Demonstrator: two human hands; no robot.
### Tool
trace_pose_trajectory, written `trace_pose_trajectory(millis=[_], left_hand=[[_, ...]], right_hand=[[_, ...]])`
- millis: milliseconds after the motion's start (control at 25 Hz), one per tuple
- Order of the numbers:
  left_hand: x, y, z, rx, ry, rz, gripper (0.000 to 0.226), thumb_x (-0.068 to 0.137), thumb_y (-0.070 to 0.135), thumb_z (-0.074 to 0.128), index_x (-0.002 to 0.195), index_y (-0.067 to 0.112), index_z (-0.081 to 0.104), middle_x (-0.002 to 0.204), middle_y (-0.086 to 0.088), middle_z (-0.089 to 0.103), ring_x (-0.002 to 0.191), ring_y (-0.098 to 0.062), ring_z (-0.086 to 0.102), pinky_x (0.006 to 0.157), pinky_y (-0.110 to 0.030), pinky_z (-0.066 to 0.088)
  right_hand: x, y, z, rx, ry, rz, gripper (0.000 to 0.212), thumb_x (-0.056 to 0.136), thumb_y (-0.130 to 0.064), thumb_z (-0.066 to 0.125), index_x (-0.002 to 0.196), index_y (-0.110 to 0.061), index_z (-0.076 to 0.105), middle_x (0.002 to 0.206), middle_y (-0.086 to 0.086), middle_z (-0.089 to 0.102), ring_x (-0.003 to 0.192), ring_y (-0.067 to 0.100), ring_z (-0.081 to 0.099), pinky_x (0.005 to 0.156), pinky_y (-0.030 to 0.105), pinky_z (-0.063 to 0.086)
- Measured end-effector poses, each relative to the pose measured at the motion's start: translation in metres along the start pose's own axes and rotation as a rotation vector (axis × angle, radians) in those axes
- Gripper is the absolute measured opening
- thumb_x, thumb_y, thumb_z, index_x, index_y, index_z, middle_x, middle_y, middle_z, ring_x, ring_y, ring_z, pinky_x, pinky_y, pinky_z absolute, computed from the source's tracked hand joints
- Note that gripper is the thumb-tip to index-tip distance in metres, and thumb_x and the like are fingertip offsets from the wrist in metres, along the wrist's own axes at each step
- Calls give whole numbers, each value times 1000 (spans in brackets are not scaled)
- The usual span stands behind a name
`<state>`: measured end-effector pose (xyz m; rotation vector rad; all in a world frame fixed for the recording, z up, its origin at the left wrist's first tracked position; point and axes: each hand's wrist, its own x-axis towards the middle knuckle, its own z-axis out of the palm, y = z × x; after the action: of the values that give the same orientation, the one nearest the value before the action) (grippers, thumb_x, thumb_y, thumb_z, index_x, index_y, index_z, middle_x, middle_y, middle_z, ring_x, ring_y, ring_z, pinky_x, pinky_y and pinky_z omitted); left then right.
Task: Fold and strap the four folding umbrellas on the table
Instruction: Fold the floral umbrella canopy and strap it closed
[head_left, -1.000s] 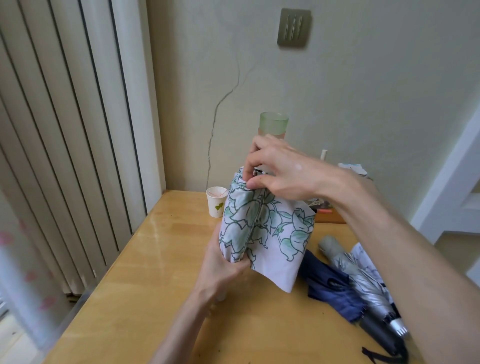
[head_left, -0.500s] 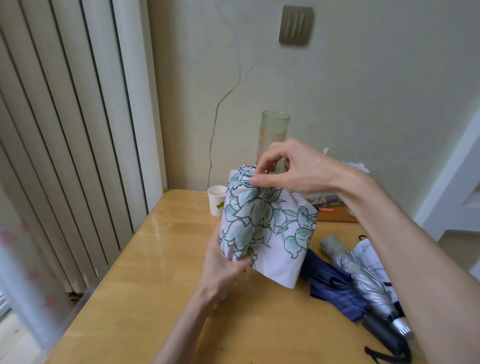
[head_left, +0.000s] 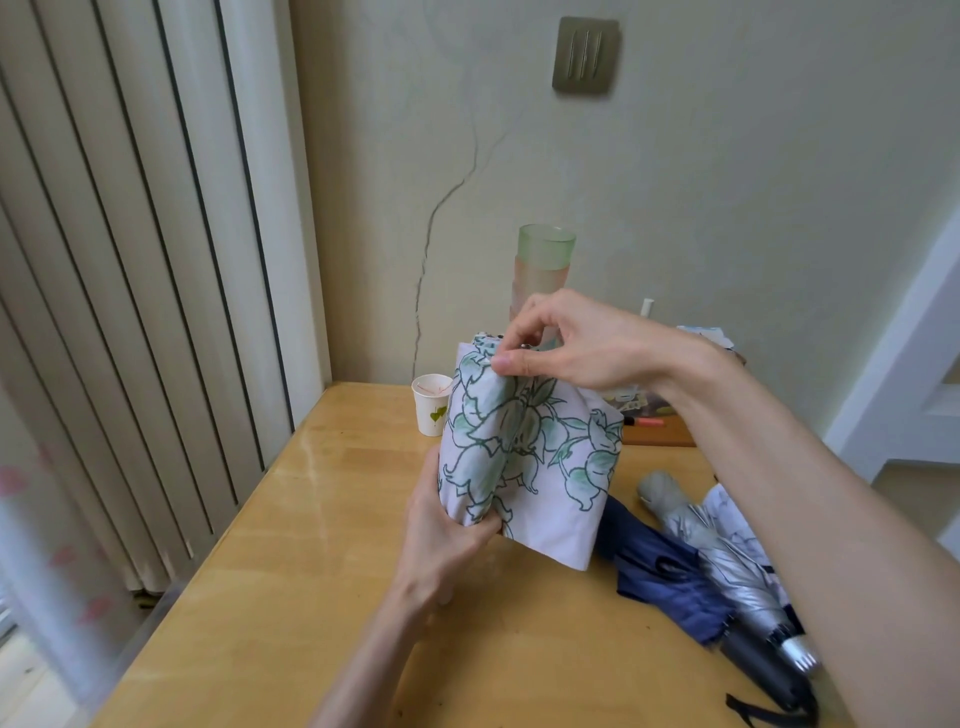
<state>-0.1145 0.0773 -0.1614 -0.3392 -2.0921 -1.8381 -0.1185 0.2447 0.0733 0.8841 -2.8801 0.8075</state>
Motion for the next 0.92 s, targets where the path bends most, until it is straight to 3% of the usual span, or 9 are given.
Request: trace_pose_trajectory(millis=[160, 200, 280, 360, 480, 640, 760, 920], left_hand=[[-2, 1, 2, 16, 14, 12, 86, 73, -2, 86, 144, 29, 51, 126, 15, 71, 118, -11, 69, 97, -48, 60], [-3, 1, 3, 15, 24, 11, 86, 73, -1, 86, 145, 28, 50, 127, 15, 70, 120, -10, 68, 99, -47, 60], [-2, 0, 3, 20, 34, 10, 87, 72, 3, 87, 147, 28, 50, 131, 15, 69, 123, -10, 67, 102, -46, 58], [-1, -1, 3, 34, 37, 18, 86, 70, 7, 87, 145, 28, 51, 130, 13, 69, 123, -12, 67, 102, -48, 58], [-2, 0, 3, 44, 56, 16, 86, 66, 16, 84, 144, 27, 51, 128, 11, 70, 119, -13, 69, 99, -49, 59], [-2, -1, 4, 35, 69, 19, 88, 65, 20, 85, 146, 28, 50, 127, 15, 70, 117, -8, 69, 99, -46, 60], [-3, 0, 5, 29, 56, 32, 88, 65, 23, 84, 146, 28, 50, 128, 15, 70, 118, -9, 69, 99, -47, 59], [-3, 0, 6, 28, 53, 41, 89, 67, 23, 85, 148, 29, 49, 130, 13, 70, 120, -11, 69, 99, -48, 59]], right_hand=[[0, 0, 4, -51, 8, -13, 19, 98, -36, 72, 80, -41, 73, 91, -15, 62, 87, -19, 58, 81, 2, 40], [0, 0, 4, -110, 32, -7, 14, 95, -42, 75, 81, -44, 73, 96, -16, 60, 99, -13, 56, 91, 8, 40], [1, 2, 3, -221, 59, 21, 9, 91, -51, 76, 82, -47, 74, 106, -15, 56, 118, 10, 46, 109, 34, 37], [2, 3, 3, -264, 77, 27, 6, 94, -47, 75, 91, -42, 77, 111, -13, 54, 122, 17, 43, 113, 46, 34], [3, 1, 7, -283, 113, 3, 12, 97, -41, 73, 102, -32, 80, 111, -9, 53, 119, 16, 43, 112, 45, 34], [2, 1, 12, -251, 181, -13, 17, 83, -47, 86, 89, -32, 80, 100, -12, 54, 109, 14, 46, 100, 40, 40], [2, 1, 10, -245, 165, 14, 23, 75, -47, 91, 87, -30, 80, 102, -11, 55, 112, 14, 48, 98, 37, 41], [3, 3, 8, -246, 93, -11, 18, 85, -46, 84, 88, -30, 78, 105, -10, 54, 112, 12, 47, 101, 38, 40]])
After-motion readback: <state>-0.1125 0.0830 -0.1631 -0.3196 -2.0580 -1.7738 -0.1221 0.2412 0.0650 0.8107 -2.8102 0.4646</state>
